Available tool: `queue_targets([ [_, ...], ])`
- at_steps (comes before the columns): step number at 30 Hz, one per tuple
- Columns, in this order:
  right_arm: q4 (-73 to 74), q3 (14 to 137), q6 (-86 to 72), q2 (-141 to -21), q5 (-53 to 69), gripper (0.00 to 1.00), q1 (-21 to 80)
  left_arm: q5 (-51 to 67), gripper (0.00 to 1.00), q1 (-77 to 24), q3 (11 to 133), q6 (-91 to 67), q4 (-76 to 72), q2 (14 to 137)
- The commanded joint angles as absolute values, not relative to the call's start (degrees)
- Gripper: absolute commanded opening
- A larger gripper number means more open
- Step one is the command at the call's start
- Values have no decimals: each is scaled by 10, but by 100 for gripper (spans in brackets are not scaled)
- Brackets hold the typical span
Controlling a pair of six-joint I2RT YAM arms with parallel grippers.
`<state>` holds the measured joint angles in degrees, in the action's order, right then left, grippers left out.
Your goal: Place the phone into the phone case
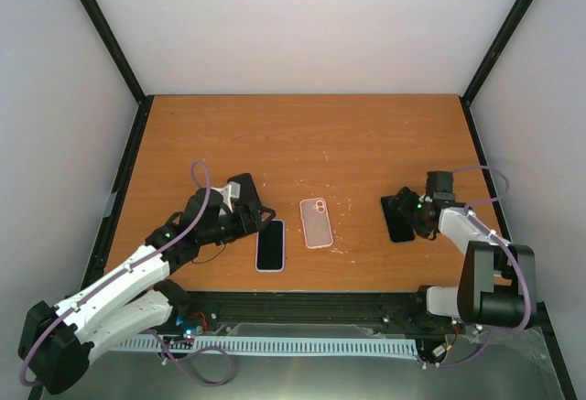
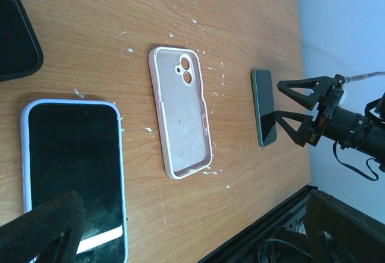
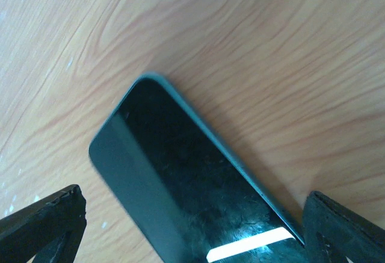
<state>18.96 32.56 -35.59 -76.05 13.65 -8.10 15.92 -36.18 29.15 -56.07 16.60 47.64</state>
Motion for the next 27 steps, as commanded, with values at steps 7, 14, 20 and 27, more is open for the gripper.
queue_targets([
  [7,279,308,-415,-802,113,94,60,173,100,-364,285,-569,141,485],
  [14,303,365,-337,-845,18,95,121,170,99,-364,285,-566,151,482],
  [20,327,408,-340,-888,-61,96,163,168,99,-363,295,-564,159,489],
  [27,320,430,-327,-944,-73,88,173,166,99,-364,298,-564,165,492],
])
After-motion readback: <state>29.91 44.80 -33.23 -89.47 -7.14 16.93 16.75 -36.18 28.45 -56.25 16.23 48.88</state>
